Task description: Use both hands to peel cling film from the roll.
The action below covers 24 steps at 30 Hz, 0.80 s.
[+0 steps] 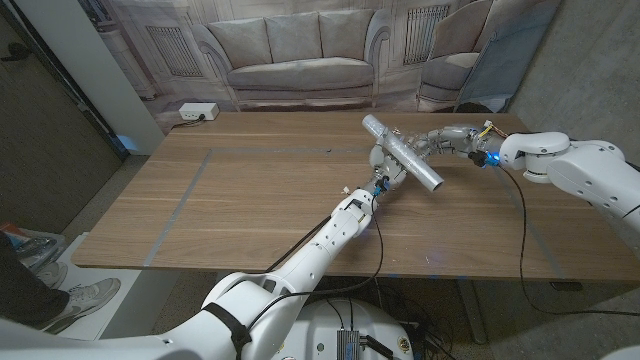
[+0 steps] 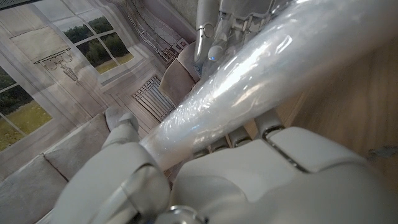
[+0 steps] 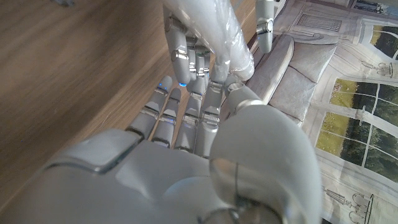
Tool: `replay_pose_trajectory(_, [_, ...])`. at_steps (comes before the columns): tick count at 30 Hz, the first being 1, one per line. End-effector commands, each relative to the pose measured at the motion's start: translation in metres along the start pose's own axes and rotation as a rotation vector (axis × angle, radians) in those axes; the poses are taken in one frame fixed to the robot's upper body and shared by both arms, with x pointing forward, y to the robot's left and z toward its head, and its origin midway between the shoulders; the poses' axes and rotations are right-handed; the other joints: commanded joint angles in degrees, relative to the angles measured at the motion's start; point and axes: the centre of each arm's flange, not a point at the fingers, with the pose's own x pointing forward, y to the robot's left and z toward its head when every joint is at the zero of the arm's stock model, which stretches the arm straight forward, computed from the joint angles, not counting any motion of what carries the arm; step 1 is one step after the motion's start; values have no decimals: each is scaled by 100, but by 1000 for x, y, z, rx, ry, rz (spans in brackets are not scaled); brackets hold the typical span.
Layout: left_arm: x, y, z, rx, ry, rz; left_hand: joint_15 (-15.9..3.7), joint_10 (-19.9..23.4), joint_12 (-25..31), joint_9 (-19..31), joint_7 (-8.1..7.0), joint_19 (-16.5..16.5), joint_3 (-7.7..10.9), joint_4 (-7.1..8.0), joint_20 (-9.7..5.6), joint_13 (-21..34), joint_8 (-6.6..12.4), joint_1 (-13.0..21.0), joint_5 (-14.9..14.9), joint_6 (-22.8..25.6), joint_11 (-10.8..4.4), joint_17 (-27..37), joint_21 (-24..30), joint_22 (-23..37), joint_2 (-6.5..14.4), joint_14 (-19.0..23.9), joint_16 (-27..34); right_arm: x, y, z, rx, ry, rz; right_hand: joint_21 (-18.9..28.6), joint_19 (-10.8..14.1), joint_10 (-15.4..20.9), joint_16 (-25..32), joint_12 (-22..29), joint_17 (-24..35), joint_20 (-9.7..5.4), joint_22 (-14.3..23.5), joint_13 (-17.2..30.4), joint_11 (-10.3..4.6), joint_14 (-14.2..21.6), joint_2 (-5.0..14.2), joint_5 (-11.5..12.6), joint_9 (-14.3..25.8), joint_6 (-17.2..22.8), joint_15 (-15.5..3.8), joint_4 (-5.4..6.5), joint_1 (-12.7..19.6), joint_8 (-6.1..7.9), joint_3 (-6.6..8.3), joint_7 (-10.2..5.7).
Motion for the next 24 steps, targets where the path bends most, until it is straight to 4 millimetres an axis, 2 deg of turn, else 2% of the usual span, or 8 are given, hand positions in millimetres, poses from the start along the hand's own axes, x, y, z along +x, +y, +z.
replay_pose_trajectory(1, [-1, 3, -1, -1, 54, -16, -101, -78, -22, 2, 7, 299, -14, 51, -155, 27, -83, -72, 26, -153, 17, 35, 110, 30, 12, 134, 67, 0, -5, 2, 16, -4, -46, 28, 42, 60, 7, -31, 17, 12, 28, 21, 2, 44, -10, -2, 40, 19, -10, -1, 79, 38, 53, 35])
replay_pose_trajectory(7, [-5, 4, -2, 14, 108, -6, -86, -125, -20, 5, 34, 348, -25, 54, -190, 31, -143, -82, 27, -263, 60, 50, 126, 36, 1, 128, 62, -2, -7, 4, 26, -6, -77, 39, 55, 80, 3, -31, 17, 2, 28, 20, 8, 57, -19, 1, 58, 18, -14, 6, 96, 50, 70, 45])
replay_pose_trajectory(9, [-7, 5, 0, 12, 123, 0, -77, 48, 65, 6, 28, 294, -31, 54, -155, 34, -145, -85, 27, -238, 52, 62, 103, 40, -8, 126, 60, -2, -7, 3, 30, -7, -80, 41, 55, 84, 4, -31, 17, 2, 28, 20, 6, 66, -22, 1, 61, 17, -19, 7, 99, 52, 73, 46])
replay_pose_trajectory(13, [-6, 4, 0, 14, 130, -24, -63, 849, 497, 0, 30, -92, -29, 38, 211, 88, -117, -64, 33, 57, -29, 102, -75, 31, -20, 196, 60, -2, -7, 4, 32, -12, -86, 43, 53, 89, 3, -33, 18, 6, 28, 20, 9, 74, -25, 2, 69, 22, -22, 12, 104, 61, 81, 50])
replay_pose_trajectory(15, [-8, 3, -1, 0, 113, -21, -31, 980, 610, -4, 100, -102, -17, 21, 254, 122, -15, -36, 36, 421, -7, 107, -90, 20, -20, 193, 43, -3, -7, 4, 32, -13, -89, 45, 55, 89, 2, -34, 19, 6, 28, 20, 8, 77, -27, 2, 73, 15, -24, 13, 107, 61, 85, 52])
replay_pose_trajectory(19, [-9, 3, 2, 26, 116, -11, 95, 577, 525, 5, 177, 26, 12, -49, 240, 150, 125, 67, 39, 892, 77, 51, -61, 8, -45, 87, -31, -4, -9, 4, 37, -16, -103, 52, 61, 93, -2, -37, 19, 5, 28, 20, 0, 80, -31, 3, 83, 15, -24, 19, 113, 68, 94, 57])
replay_pose_trajectory(22, [-11, 3, 3, 62, 121, -2, 112, 382, 445, 13, 94, 97, 25, -79, 201, 131, 180, 115, 38, 1041, 71, 24, -43, 5, -50, 94, -34, -6, -10, 4, 39, -16, -115, 54, 59, 94, -2, -40, 20, 6, 28, 20, -3, 87, -34, 3, 89, 8, -28, 22, 116, 69, 99, 56])
replay_pose_trajectory(24, [-12, 3, 5, 79, 122, 7, 66, 422, 454, 20, 12, 103, 36, -101, 185, 116, 210, 152, 37, 1114, 43, 8, -48, 5, -49, 157, -12, -8, -10, 4, 43, -18, -121, 56, 60, 91, -5, -44, 20, 3, 28, 20, -5, 88, -38, 2, 95, 8, -29, 25, 118, 74, 103, 63])
